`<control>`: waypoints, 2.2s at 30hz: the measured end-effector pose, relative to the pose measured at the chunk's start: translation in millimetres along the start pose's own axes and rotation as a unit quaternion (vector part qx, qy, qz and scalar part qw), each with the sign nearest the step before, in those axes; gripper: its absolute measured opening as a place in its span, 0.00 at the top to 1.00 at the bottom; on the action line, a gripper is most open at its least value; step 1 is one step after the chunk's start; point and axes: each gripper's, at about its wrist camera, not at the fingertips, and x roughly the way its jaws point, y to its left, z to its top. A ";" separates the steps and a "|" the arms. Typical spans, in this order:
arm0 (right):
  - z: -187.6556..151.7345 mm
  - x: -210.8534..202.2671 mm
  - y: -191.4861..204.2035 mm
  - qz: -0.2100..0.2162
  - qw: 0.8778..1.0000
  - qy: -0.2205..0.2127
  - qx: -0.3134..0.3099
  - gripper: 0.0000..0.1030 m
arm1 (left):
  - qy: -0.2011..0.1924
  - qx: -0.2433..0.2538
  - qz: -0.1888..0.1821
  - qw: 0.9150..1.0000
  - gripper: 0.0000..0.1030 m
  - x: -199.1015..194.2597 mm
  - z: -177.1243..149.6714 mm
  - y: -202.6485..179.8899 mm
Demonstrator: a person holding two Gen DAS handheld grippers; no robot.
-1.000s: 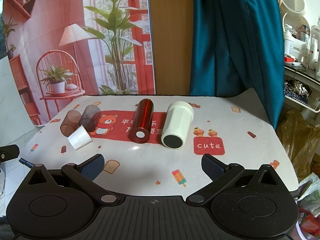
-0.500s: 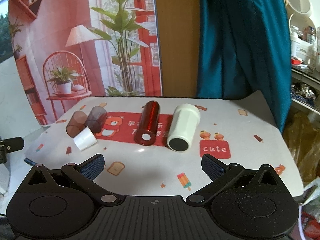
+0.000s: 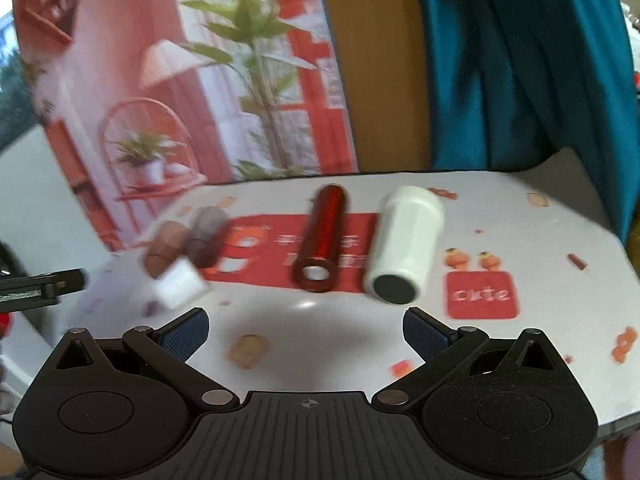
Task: Flip cup upright
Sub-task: 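Move the right gripper to the lying white tumbler and grasp its body, then lift the white tumbler with the right gripper and rotate it open end up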
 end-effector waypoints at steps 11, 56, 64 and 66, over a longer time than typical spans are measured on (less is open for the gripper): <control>30.5 103.7 -66.9 -0.056 0.998 -0.003 0.016 0.04 | 0.024 -0.038 0.025 0.999 0.00 47.1 -23.9 7.1; -27.7 133.8 -7.0 0.068 0.979 0.155 0.115 0.30 | 0.121 -0.130 0.007 0.984 0.00 88.9 -47.7 37.7; -27.2 142.8 2.0 0.102 0.976 0.161 0.104 0.29 | 0.113 -0.115 -0.004 0.987 0.00 87.6 -46.4 33.4; -27.2 140.0 -0.2 0.111 0.975 0.161 0.107 0.30 | 0.122 -0.115 -0.013 0.986 0.00 90.9 -45.2 33.0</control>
